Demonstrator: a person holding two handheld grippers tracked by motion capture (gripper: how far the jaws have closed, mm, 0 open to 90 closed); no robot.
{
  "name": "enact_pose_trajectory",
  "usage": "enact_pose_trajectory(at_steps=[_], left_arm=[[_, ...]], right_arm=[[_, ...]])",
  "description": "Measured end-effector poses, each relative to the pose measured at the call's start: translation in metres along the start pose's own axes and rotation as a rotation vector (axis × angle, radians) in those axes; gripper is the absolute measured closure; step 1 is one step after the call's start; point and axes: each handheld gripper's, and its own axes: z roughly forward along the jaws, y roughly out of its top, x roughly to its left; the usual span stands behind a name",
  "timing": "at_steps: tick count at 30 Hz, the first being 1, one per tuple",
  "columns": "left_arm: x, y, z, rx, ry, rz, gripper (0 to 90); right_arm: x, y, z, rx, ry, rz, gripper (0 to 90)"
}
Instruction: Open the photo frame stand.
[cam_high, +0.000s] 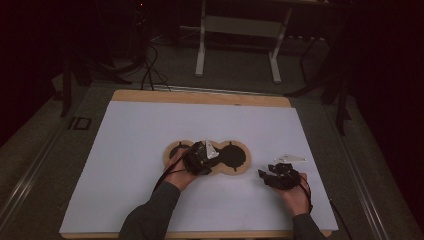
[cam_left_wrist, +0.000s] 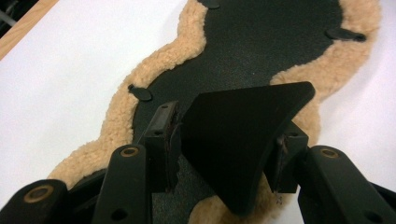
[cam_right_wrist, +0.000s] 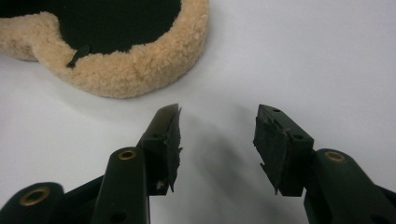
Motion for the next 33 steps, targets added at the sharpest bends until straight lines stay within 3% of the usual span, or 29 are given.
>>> enact_pose_trajectory(at_steps=[8,14,22,33], left_arm=[[-0.002,0.005,0.002,0.024,0.051,0.038,62.8],[0.000,0.006,-0.002,-0.003,0.070,0.047,70.9],[0.002,0.005,-0.004,-0.022,0.061,0.049,72.9],[0.011,-0.003,-0.012,-0.085,0.026,0.002,73.0]], right_arm=[[0.000,0.000,0.000,0.000,0.005,0.000,49.9],[0.000,0.000,0.000,-0.001,0.008,0.001,49.7],[0.000,0.000,0.000,-0.006,0.017,0.009,49.3],[0.000,0.003,-0.005,-0.033,0.031,0.041,46.6]])
